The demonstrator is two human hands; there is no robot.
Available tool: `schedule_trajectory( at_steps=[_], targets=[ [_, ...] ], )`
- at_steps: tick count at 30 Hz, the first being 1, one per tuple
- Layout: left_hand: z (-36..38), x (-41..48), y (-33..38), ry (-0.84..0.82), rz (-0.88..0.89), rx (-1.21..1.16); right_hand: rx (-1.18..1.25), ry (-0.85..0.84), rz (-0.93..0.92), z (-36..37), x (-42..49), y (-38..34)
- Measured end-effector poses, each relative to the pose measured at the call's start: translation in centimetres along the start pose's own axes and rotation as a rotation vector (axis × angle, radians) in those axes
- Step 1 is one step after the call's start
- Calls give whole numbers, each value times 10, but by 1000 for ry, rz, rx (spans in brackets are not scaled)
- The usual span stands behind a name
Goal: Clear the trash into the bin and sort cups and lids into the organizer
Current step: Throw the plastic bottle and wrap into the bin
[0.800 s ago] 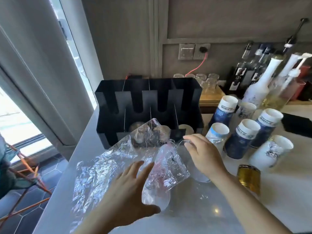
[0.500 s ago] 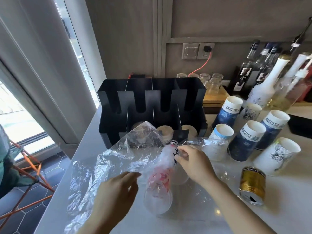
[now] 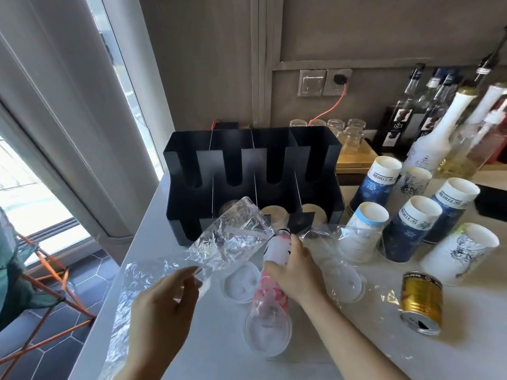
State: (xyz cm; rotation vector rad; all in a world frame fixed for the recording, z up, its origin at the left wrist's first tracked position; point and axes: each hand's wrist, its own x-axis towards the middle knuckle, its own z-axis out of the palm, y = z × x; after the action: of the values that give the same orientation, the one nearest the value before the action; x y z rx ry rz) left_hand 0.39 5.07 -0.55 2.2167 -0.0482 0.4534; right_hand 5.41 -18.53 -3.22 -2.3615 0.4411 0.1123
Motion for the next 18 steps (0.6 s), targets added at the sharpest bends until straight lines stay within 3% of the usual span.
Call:
schedule_trajectory(
  at_steps=[11, 18],
  targets=[
    [-14, 9, 22, 116, 131, 9, 241, 151, -113, -57, -24, 6],
    [-26, 0, 69, 131, 175, 87, 316, 105, -211, -85, -50, 16]
  ],
)
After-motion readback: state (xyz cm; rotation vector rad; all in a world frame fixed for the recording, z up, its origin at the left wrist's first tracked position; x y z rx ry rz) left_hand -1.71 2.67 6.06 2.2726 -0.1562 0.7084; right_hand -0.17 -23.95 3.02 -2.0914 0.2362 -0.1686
